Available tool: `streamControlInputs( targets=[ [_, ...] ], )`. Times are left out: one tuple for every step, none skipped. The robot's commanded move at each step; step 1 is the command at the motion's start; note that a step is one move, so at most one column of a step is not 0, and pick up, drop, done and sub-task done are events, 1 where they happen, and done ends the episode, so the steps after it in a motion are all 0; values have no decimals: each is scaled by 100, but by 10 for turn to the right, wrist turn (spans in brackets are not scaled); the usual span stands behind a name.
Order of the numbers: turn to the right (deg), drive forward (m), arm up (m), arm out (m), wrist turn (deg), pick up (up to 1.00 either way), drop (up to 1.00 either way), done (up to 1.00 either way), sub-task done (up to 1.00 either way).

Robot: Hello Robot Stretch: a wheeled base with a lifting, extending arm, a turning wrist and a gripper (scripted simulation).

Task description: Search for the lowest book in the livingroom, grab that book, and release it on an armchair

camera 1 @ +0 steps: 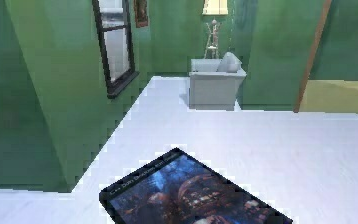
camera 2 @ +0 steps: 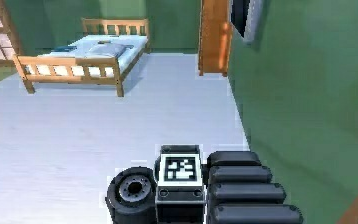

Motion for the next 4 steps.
streamControlInputs(
  targets=[
    [-60,0,0,0,0,0,0,0,0],
    [0,5,0,0,0,0,0,0,0],
    [60,0,0,0,0,0,0,0,0],
    [0,30,0,0,0,0,0,0,0]
  ],
)
